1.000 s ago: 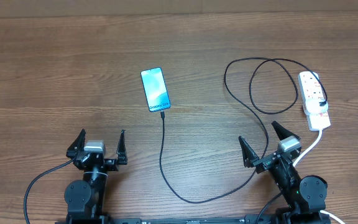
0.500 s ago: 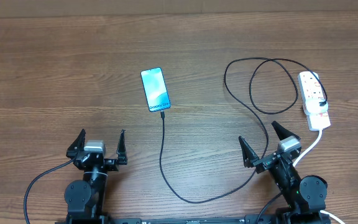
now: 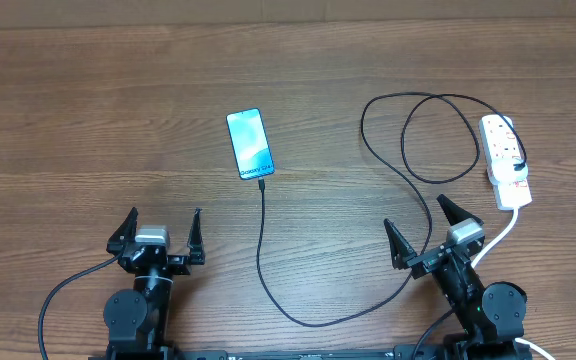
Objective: Plug charger to phone and switch on socket
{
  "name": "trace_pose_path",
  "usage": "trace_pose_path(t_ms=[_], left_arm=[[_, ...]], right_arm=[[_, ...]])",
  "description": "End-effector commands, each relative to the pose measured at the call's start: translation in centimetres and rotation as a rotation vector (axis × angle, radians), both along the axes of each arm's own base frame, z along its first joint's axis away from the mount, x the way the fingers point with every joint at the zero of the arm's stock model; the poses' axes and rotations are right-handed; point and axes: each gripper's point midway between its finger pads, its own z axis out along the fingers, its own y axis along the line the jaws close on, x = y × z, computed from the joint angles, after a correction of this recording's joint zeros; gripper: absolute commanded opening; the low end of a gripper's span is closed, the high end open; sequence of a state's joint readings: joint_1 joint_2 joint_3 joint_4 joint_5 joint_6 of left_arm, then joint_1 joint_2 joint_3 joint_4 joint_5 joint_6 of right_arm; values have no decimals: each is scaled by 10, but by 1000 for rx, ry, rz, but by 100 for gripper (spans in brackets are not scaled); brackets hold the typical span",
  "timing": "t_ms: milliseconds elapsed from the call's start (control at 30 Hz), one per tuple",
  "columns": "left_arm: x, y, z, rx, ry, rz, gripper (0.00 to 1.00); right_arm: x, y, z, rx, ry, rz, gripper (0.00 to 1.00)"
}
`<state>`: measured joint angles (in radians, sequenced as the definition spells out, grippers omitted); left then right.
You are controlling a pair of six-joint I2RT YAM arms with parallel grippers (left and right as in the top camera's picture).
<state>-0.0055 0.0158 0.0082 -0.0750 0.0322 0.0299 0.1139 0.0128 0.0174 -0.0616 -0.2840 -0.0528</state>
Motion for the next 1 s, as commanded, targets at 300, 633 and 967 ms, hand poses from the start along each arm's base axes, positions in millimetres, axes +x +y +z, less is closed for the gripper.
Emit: trace_pose_path(t_ms=[300, 633, 967], left_arm=[[0, 2, 0, 16, -4, 11, 100], [0, 2, 0, 16, -4, 11, 99], [0, 3, 11, 16, -51, 13, 99]], right_arm=[[0, 0, -2, -1, -3, -1, 100], [0, 0, -2, 0, -3, -1, 100], [0, 0, -2, 0, -3, -1, 100]])
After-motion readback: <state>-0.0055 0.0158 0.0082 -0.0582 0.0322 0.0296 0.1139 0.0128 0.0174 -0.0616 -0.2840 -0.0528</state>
